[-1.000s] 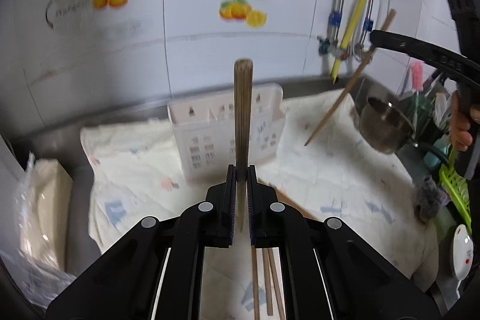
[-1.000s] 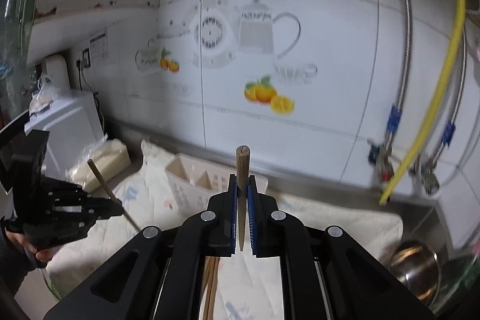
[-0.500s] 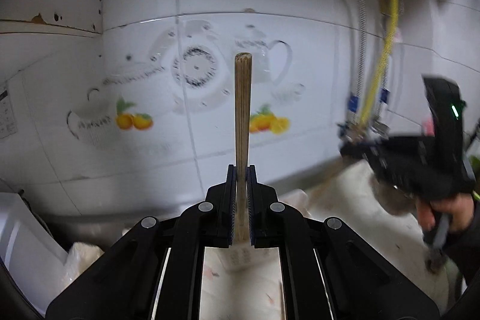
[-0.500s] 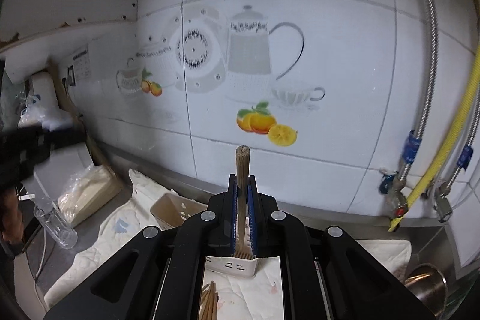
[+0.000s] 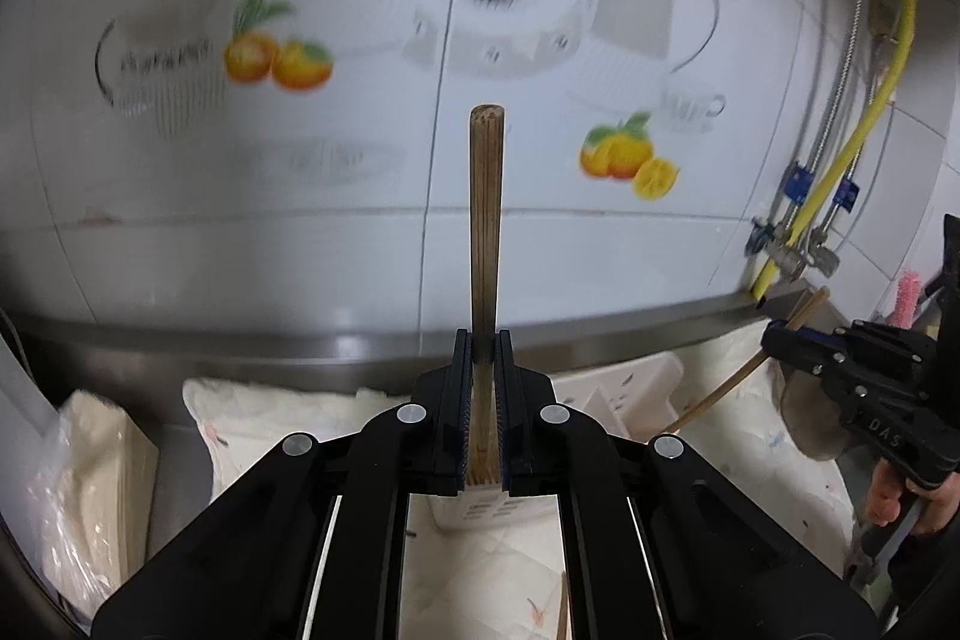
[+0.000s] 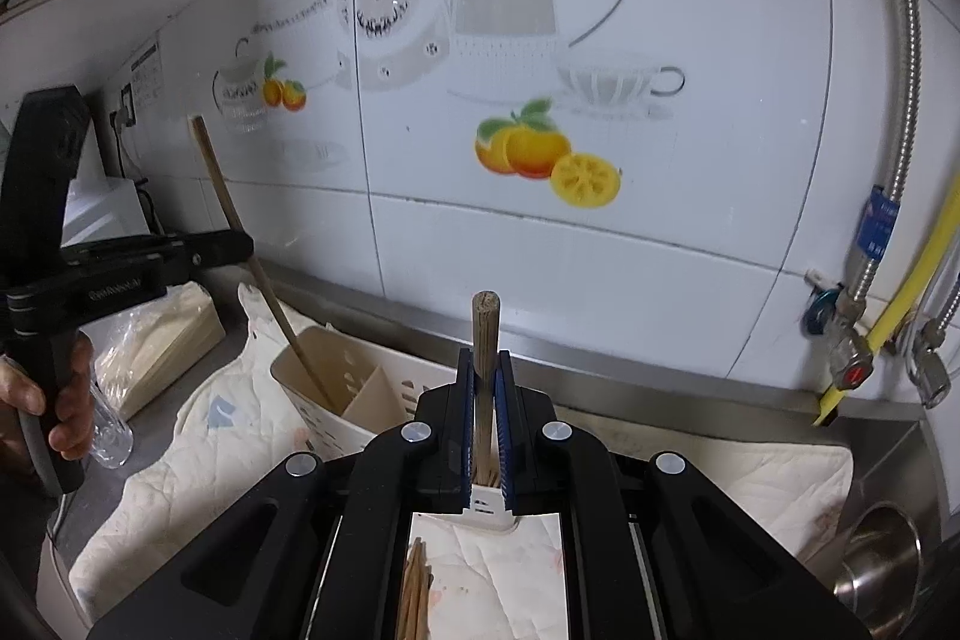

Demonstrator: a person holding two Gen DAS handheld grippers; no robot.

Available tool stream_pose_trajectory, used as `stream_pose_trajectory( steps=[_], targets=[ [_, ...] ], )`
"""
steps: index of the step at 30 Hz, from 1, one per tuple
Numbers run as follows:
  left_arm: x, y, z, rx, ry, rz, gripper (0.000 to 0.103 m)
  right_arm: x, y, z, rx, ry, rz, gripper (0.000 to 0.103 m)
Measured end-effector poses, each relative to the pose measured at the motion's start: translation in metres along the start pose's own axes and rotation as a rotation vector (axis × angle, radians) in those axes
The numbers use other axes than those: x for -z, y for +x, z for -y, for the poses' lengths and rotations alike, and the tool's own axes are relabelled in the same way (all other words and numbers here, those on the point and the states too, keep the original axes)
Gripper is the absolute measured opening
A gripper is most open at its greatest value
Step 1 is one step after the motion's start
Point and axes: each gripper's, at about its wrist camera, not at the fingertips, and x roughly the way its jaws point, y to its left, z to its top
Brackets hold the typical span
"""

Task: Organize utensils
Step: 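Lift the held chopsticks upright and carry both tools over the white holder, then open the left tool into the holder while the right tool releases its chopstick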

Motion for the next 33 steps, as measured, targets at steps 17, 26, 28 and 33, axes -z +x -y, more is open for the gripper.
stream_pose_trajectory(
  steps=[17,26,28,33],
  targets=[
    [0.016,0.007,-0.003,-0.013,0.0,-0.037,0.035,0.007,-0.005,0.005,0.031,0.003,-0.001,0.009],
    [0.026,-0.038,0.009,-0.03,0.014,0.024,0.057,0.017,-0.049,0.0,0.021,0.003,0.061,0.021],
    [0.033,-0.047,0.01,-0.039,0.015,0.03,0.065,0.027,-0.058,-0.004,0.011,0.002,0.062,0.023],
    [0.06,-0.066,0.017,-0.041,0.01,0.032,0.072,0.062,-0.072,-0.014,-0.014,0.003,0.038,0.027]
  ],
)
